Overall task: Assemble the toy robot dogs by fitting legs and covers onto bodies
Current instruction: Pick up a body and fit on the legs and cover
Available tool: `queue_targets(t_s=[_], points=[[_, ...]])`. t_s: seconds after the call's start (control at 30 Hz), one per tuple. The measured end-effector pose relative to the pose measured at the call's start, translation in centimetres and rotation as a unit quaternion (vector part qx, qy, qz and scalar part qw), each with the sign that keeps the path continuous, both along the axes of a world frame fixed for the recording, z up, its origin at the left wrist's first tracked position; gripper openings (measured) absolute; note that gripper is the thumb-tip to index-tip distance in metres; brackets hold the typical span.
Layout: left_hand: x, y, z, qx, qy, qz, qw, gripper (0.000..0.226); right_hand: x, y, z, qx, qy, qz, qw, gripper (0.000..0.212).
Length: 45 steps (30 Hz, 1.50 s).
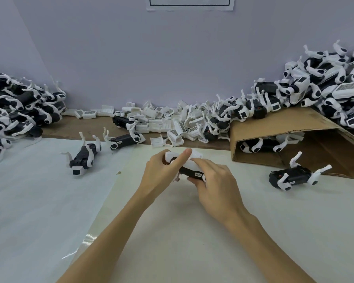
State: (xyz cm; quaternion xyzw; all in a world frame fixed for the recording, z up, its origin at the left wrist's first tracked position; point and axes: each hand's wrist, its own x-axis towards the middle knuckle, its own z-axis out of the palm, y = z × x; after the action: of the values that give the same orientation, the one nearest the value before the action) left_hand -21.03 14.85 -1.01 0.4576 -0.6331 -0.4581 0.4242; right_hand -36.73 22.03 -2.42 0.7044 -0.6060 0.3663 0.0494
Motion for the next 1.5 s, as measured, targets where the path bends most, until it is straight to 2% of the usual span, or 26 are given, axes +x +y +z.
queue_targets(t_s=[0.13,0.27,0.37,0.47,0.5,0.63,0.7,0.87,0.97,1.03,1.1,1.2,1.3,1.37,1.43,1.5], points=[[0.7,0.0,0.6,0.014,0.013,-0.104,0.994,0.067,-1.5,0.0,0.0,0.029,-0.073,-0.005,0.997,0.046],[0.3,0.5,0.3,-0.053,-0.016,-0.077,0.995,0.054,-2.3,-0.2,-0.3,0.044,-0.114,0.035,0.992,0.052],[0.4,0.7,0.1,-0.154,-0.039,-0.081,0.984,0.045,-2.1,-0.3,-0.5,0.055,-0.103,0.017,0.993,0.058],[0.3,1.2,0.1,-0.260,-0.096,-0.092,0.956,0.036,-1.7,-0.2,-0.8,0.043,-0.099,0.003,0.994,0.049],[0.2,1.4,0.2,-0.257,-0.093,-0.105,0.956,0.035,-1.7,-0.3,-0.9,0.044,-0.108,0.005,0.993,0.049],[0.1,1.5,0.7,-0.148,-0.017,-0.133,0.980,0.034,-2.2,-0.5,-0.9,0.054,-0.118,0.015,0.991,0.055],[0.2,1.2,0.7,-0.101,0.017,-0.149,0.984,0.037,-2.1,-0.5,-0.8,0.056,-0.132,0.035,0.989,0.050],[0.8,0.6,0.5,-0.030,0.076,-0.175,0.981,0.057,-2.1,-0.5,-0.9,0.030,-0.152,0.067,0.986,0.044],[0.8,0.5,0.3,0.011,0.117,-0.173,0.978,0.045,-2.1,-0.4,-1.0,0.071,-0.210,0.106,0.969,0.044],[0.8,0.3,0.3,-0.009,0.089,-0.148,0.985,0.041,-2.1,-0.6,-1.3,0.057,-0.195,0.097,0.974,0.044],[0.7,0.4,0.6,-0.031,0.065,-0.122,0.990,0.052,-2.3,-0.8,-1.6,0.024,-0.147,0.061,0.987,0.045],[0.1,0.9,0.6,-0.012,0.077,-0.088,0.993,0.066,-2.2,-0.9,-1.4,-0.015,-0.048,0.016,0.999,0.053],[-0.8,1.5,0.3,-0.030,0.087,0.007,0.996,0.065,-1.2,-0.7,-1.4,-0.042,0.005,0.032,0.999,0.059],[-0.8,1.4,0.1,-0.059,0.087,0.068,0.992,0.057,-0.4,-0.4,-1.5,-0.021,-0.024,0.065,0.997,0.059],[-0.3,1.0,0.1,-0.093,0.073,0.101,0.988,0.050,-0.1,-0.1,-1.1,0.052,-0.116,0.104,0.986,0.069],[0.4,0.4,0.1,-0.116,0.077,0.123,0.983,0.043,-0.4,-0.1,-0.7,0.130,-0.209,0.128,0.961,0.078]])
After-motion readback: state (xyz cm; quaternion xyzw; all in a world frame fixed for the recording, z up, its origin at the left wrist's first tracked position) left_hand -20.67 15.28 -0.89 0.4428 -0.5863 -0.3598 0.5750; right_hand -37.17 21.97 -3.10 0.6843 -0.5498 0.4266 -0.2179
